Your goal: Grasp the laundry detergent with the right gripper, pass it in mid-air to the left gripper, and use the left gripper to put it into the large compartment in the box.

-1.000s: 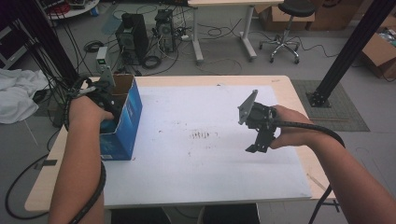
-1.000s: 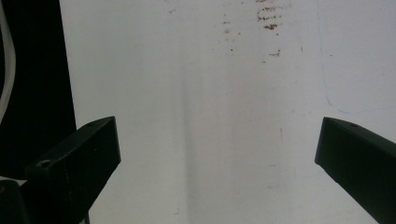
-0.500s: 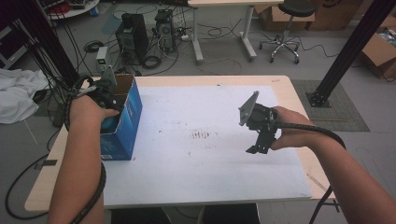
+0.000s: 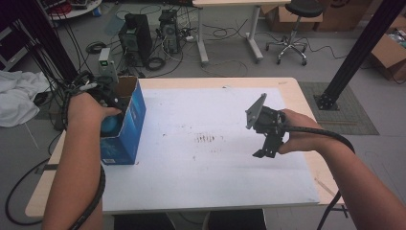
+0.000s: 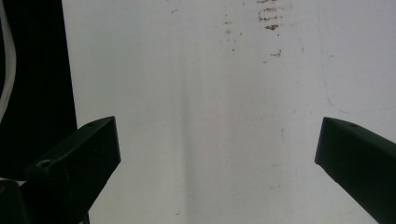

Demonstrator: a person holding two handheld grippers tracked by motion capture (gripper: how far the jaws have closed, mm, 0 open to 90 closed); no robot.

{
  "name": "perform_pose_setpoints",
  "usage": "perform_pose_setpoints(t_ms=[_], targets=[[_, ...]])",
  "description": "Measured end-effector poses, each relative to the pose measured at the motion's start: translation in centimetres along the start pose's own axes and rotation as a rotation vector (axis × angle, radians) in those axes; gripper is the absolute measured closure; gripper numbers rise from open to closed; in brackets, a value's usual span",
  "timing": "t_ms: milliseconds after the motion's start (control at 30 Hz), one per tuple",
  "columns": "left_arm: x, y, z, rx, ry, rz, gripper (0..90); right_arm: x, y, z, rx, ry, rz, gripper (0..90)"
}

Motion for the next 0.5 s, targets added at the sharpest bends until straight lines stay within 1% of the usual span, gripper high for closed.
perform_pose_setpoints(t_ms=[33,100,167,300,333,433,467,500], targets=[[0.0,-0.1,-0.2,0.009,0.003,0.005,22.7,0.0,0.0,0.0,-0.002,-0.001,-0.001,0.0],[-0.1,-0.1,-0.6,0.013,0.005,0.005,20.2,0.0,0.0,0.0,-0.001,0.001,-0.002,0.0],[-0.2,-0.1,-1.0,0.016,0.013,-0.002,19.6,0.1,0.0,0.0,-0.003,-0.001,-0.004,0.0],[-0.3,-0.3,-1.6,0.034,0.021,0.010,17.7,0.1,0.0,0.0,0.000,-0.001,-0.003,0.0],[-0.4,-0.2,-1.7,0.031,0.022,0.008,17.1,0.1,0.0,0.0,-0.001,-0.002,-0.003,0.0],[-0.4,-0.1,-2.2,0.032,0.022,0.033,15.8,0.1,0.0,0.0,-0.001,-0.002,-0.003,0.0],[-0.4,0.0,-2.4,0.033,0.024,0.036,15.6,0.1,0.0,0.0,0.000,-0.001,-0.002,0.0],[-0.4,0.0,-2.6,0.041,0.027,0.047,15.5,0.1,0.0,0.1,0.003,-0.001,-0.002,0.0]])
Point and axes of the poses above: each handheld gripper's, and its own axes: z roughly forward along the jaws, x roughly out of its top, y roughly to its right, the point moved 5 cm from there along z, roughly forward along the jaws, and after that the axes turned 5 degrees about -y, right-handed, at the moved point
